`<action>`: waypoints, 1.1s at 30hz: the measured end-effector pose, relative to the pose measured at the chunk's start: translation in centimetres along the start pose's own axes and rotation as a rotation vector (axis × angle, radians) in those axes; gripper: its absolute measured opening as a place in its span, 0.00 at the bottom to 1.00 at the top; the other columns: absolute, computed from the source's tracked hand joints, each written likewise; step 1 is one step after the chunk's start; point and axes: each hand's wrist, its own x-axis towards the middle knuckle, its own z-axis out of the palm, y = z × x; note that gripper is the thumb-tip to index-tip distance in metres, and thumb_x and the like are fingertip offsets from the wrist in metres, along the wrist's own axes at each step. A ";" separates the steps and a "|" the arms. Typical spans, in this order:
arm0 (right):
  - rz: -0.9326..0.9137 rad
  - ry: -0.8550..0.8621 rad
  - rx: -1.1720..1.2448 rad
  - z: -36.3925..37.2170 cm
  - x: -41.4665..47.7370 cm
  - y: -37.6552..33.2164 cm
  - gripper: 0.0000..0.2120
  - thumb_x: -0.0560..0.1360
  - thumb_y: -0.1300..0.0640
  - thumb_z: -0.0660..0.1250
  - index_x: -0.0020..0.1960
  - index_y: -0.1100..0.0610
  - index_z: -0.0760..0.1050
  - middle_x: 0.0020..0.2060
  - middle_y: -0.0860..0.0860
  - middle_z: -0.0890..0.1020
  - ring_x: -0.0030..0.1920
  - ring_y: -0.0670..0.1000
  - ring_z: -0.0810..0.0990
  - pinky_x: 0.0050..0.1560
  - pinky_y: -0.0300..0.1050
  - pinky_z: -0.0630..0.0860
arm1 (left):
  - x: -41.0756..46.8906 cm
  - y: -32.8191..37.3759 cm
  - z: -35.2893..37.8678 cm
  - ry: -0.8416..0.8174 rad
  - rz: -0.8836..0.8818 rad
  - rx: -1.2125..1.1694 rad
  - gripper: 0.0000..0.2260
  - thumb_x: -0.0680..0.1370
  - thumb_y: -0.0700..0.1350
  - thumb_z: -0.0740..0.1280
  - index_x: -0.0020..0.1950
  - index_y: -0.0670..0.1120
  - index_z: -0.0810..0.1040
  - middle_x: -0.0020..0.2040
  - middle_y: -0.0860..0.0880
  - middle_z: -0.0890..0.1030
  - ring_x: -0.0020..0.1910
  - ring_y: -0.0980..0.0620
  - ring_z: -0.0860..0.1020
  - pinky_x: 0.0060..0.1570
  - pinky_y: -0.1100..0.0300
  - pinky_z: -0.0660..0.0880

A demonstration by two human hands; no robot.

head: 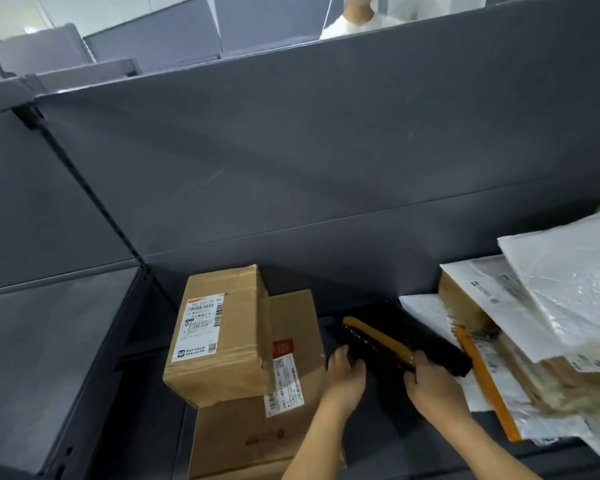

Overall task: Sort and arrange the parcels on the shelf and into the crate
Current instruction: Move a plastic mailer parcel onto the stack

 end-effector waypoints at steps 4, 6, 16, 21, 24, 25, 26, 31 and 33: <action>0.204 0.132 0.623 -4.7 1.7 -0.5 0.10 0.78 0.61 0.57 0.38 0.59 0.62 0.32 0.57 0.71 0.35 0.56 0.73 0.40 0.53 0.72 | 0.6 0.5 -1.4 0.050 -0.015 -0.097 0.23 0.82 0.48 0.55 0.77 0.48 0.58 0.77 0.48 0.60 0.75 0.47 0.60 0.72 0.56 0.59; 0.324 0.124 1.099 -7.1 2.1 -0.5 0.11 0.79 0.64 0.54 0.38 0.60 0.63 0.39 0.60 0.71 0.43 0.57 0.74 0.53 0.63 0.75 | 0.9 0.9 -1.9 0.044 -0.027 -0.129 0.23 0.82 0.50 0.55 0.77 0.47 0.58 0.77 0.47 0.61 0.75 0.47 0.60 0.71 0.57 0.58; 0.402 -0.179 1.938 -9.6 -0.7 1.6 0.15 0.76 0.65 0.49 0.52 0.64 0.73 0.41 0.61 0.85 0.38 0.60 0.85 0.35 0.56 0.82 | 1.0 1.7 -4.4 -0.033 0.070 -0.809 0.30 0.71 0.50 0.75 0.71 0.49 0.70 0.67 0.47 0.76 0.66 0.46 0.74 0.66 0.43 0.70; 0.198 -0.309 1.504 -8.7 -0.1 1.9 0.18 0.75 0.57 0.63 0.64 0.56 0.70 0.55 0.56 0.83 0.53 0.59 0.83 0.48 0.57 0.80 | 1.1 2.7 -7.4 -0.051 0.226 -0.770 0.12 0.77 0.42 0.68 0.59 0.51 0.79 0.57 0.48 0.83 0.61 0.46 0.78 0.64 0.43 0.71; 0.067 -0.143 1.377 -9.2 0.8 0.5 0.24 0.67 0.53 0.71 0.63 0.50 0.75 0.57 0.49 0.82 0.57 0.53 0.81 0.57 0.54 0.76 | 0.3 2.8 -8.4 -0.153 0.248 -0.771 0.11 0.77 0.40 0.67 0.59 0.50 0.79 0.55 0.48 0.84 0.53 0.52 0.82 0.49 0.54 0.78; 0.046 -0.068 1.376 -9.5 1.1 0.0 0.23 0.65 0.54 0.72 0.60 0.50 0.77 0.55 0.49 0.84 0.55 0.51 0.82 0.54 0.50 0.78 | 0.0 2.7 -8.5 -0.189 0.240 -0.770 0.11 0.78 0.40 0.67 0.58 0.49 0.79 0.56 0.48 0.84 0.51 0.52 0.82 0.46 0.56 0.78; 0.026 -0.020 1.384 -9.9 1.6 -0.4 0.22 0.65 0.55 0.72 0.59 0.51 0.77 0.53 0.49 0.84 0.53 0.51 0.83 0.50 0.46 0.79 | -0.2 2.7 -8.6 -0.225 0.228 -0.771 0.11 0.77 0.39 0.67 0.58 0.48 0.80 0.56 0.47 0.84 0.51 0.52 0.82 0.45 0.57 0.79; -0.154 -0.073 1.240 -13.4 3.4 -1.2 0.20 0.63 0.57 0.73 0.55 0.49 0.79 0.51 0.49 0.85 0.49 0.49 0.84 0.40 0.36 0.79 | -1.9 1.4 -9.6 -0.397 0.231 -0.641 0.12 0.74 0.36 0.69 0.56 0.46 0.81 0.56 0.45 0.83 0.54 0.48 0.82 0.54 0.55 0.77; -0.255 -0.180 1.106 -15.6 4.3 -1.4 0.21 0.61 0.53 0.75 0.54 0.45 0.80 0.52 0.48 0.85 0.51 0.49 0.84 0.45 0.39 0.79 | -2.4 1.1 -10.0 -0.431 0.244 -0.670 0.14 0.73 0.40 0.71 0.59 0.44 0.79 0.56 0.44 0.83 0.55 0.46 0.82 0.54 0.54 0.78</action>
